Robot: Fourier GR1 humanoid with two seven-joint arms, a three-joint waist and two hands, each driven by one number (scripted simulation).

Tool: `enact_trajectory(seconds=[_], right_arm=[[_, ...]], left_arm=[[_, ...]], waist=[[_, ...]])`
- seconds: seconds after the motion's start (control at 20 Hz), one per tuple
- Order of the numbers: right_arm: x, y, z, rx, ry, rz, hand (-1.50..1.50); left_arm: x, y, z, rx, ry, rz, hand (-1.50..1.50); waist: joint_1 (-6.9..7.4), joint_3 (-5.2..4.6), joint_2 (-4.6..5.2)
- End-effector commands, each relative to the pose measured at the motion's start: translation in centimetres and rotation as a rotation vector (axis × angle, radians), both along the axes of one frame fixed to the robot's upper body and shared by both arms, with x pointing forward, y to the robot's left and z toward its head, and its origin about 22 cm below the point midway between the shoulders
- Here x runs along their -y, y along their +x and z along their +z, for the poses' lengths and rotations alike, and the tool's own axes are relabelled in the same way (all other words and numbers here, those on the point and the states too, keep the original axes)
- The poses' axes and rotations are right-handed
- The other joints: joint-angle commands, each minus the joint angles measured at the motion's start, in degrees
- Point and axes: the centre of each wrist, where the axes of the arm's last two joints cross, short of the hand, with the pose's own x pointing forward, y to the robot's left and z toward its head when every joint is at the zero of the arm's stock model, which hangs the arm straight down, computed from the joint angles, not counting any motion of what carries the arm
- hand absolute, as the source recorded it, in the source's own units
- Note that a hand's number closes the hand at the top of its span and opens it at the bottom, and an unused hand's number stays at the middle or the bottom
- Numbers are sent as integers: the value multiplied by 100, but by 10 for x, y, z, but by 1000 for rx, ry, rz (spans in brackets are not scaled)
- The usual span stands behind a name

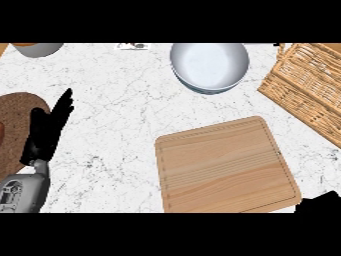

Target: Pick the tomato from the cutting board and place it in the basket

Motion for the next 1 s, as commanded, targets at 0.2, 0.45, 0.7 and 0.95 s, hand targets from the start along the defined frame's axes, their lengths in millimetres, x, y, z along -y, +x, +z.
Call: enact_trajectory(seconds=[0.2,0.45,0.7,0.95], right_arm=[[24,-14,91,54,155,-66,150],[37,4,135,32,189,-156,150],[62,23,205,118,169,-276,150],[81,43,239,214,-86,-448,150]], left_arm=[[14,6,6,9,-1,-9,0],[12,3,7,4,3,-40,0],[18,0,5,-7,-7,-51,0],[22,12,14,-1,-2,-53,0]], waist=[[47,-7,21],[185,-11,19],[228,-7,5],[317,6,68]])
